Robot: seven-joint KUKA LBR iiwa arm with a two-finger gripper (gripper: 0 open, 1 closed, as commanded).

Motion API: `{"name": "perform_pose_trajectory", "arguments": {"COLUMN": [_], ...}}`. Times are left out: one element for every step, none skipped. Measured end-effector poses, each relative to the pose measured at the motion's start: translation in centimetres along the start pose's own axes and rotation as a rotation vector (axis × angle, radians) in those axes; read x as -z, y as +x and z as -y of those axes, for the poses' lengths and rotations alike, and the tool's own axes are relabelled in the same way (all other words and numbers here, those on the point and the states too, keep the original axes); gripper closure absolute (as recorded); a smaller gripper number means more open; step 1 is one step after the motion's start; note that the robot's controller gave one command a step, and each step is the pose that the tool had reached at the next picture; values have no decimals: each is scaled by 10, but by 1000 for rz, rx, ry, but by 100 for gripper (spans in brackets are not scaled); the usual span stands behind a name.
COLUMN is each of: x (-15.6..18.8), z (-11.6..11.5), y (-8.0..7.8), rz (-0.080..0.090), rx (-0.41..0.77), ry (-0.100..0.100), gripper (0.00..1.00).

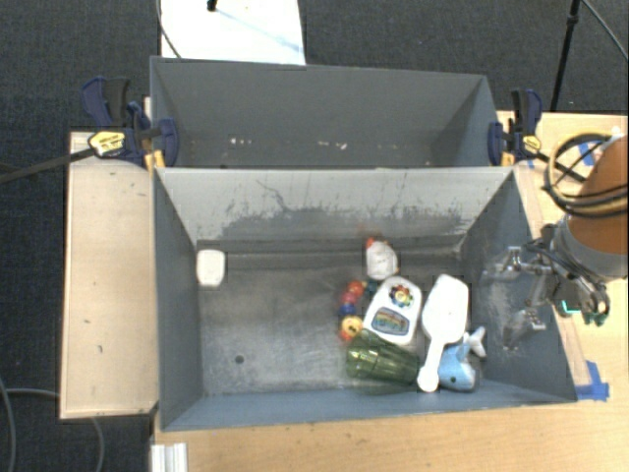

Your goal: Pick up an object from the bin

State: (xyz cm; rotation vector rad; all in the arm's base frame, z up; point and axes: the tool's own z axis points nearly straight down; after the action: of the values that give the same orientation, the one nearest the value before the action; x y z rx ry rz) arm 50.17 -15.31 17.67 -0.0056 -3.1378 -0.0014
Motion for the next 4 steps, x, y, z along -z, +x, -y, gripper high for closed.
{"name": "perform_pose_trajectory", "arguments": {"x": [3, -47, -62, -52], "z": [-1, -14, -29, -47], "y": [-2, 1, 8, 3], "rz": [7, 11, 4, 8], "rx": [6, 318, 515, 765], "ry": [2, 4, 0, 3], "gripper": [0, 0, 0, 0]}}
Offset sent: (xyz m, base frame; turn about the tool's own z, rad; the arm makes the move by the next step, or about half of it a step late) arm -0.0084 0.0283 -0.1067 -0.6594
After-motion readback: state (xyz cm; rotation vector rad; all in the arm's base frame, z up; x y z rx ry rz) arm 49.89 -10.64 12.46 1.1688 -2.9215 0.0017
